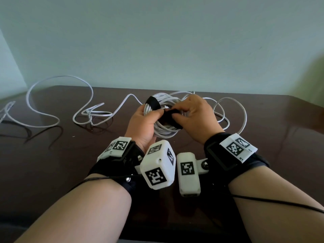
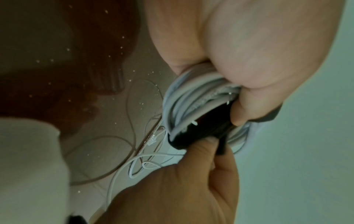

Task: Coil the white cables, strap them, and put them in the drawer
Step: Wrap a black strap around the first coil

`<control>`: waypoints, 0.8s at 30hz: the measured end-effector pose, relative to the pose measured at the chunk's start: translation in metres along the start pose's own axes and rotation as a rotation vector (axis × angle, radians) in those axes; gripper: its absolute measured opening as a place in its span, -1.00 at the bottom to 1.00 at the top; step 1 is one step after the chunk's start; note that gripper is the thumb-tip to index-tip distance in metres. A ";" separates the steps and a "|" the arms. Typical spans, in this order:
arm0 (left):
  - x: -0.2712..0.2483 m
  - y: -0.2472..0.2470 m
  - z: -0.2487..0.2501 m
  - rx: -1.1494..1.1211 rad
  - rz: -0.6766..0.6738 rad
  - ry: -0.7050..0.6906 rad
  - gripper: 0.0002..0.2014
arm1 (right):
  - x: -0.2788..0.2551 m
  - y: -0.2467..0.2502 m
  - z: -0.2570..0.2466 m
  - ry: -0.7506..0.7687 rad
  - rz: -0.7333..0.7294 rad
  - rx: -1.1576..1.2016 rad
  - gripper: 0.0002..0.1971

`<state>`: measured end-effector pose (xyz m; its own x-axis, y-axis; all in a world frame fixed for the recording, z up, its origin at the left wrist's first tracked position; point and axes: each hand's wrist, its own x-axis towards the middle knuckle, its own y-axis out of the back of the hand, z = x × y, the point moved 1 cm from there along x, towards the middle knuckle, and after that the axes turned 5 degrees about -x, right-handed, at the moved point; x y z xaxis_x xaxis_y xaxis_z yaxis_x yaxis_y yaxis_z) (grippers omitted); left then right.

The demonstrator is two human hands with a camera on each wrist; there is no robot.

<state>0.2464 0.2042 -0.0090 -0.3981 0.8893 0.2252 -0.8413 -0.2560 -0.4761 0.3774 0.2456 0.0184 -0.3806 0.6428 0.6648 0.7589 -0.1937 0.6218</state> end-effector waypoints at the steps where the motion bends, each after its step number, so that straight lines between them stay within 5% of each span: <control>1: 0.000 -0.001 -0.001 0.022 0.015 -0.015 -0.74 | -0.001 0.000 -0.001 -0.052 0.018 0.087 -0.88; 3: 0.000 -0.003 -0.002 0.104 0.017 -0.025 -0.67 | -0.004 0.002 -0.002 -0.165 0.079 0.299 -0.95; 5: -0.001 -0.004 -0.001 0.186 0.011 -0.020 -0.72 | -0.005 0.004 -0.004 -0.243 0.133 0.487 -0.81; 9: -0.001 0.000 0.000 0.275 0.044 -0.014 -0.81 | -0.006 0.007 -0.008 -0.214 0.155 0.625 -0.75; 17: -0.004 0.003 0.003 0.115 0.130 0.146 -0.89 | -0.006 0.010 -0.005 0.013 -0.126 0.202 -0.85; 19: -0.003 0.002 0.003 0.035 0.151 0.194 -0.91 | -0.006 0.007 -0.002 -0.015 -0.148 0.242 -0.81; 22: -0.008 -0.001 0.004 0.041 0.099 0.298 -0.68 | -0.007 0.002 0.009 -0.129 -0.159 0.279 -0.81; 24: -0.009 -0.002 0.005 0.083 0.083 0.308 -0.77 | -0.007 -0.001 0.016 -0.212 -0.162 0.316 -0.86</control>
<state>0.2499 0.1947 -0.0062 -0.3475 0.9338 -0.0853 -0.8429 -0.3510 -0.4078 0.3879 0.2529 0.0068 -0.4164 0.7912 0.4478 0.8353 0.1385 0.5320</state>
